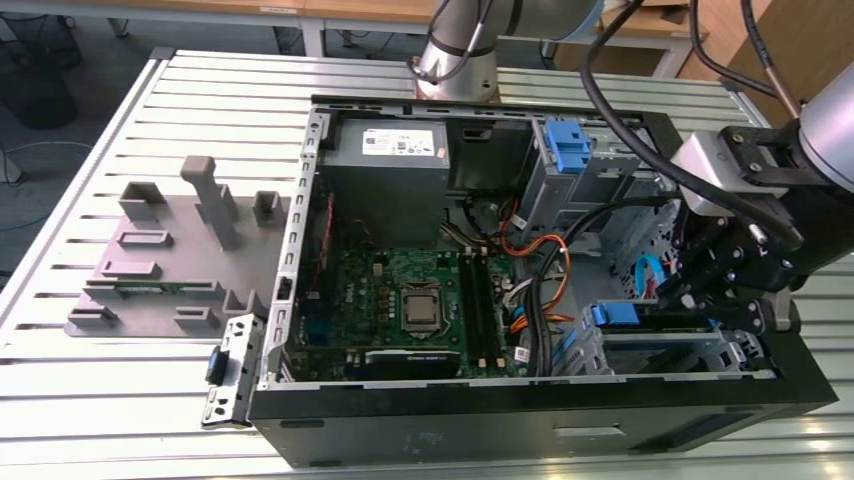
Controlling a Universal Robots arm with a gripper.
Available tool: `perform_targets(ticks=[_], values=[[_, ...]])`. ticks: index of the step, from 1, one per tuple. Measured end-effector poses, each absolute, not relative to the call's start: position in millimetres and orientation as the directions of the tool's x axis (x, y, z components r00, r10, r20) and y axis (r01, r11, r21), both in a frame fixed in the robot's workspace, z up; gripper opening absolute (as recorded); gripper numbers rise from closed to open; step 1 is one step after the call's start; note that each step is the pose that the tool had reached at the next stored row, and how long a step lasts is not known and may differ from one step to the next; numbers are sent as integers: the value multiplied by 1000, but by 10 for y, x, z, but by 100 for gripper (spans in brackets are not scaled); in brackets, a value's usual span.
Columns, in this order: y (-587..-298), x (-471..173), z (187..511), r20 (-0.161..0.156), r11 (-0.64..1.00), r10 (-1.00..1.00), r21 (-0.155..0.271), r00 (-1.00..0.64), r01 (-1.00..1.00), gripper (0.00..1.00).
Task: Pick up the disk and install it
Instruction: 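Insert the first disk wire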
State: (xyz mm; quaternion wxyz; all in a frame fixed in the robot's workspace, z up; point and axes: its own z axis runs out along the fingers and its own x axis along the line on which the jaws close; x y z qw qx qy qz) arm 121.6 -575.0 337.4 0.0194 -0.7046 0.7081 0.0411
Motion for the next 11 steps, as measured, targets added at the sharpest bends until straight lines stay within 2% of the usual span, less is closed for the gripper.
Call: perform_targets(ticks=[11], values=[[-5750,1214,3331,-85,4,-996,31,-6,-1000,16]])
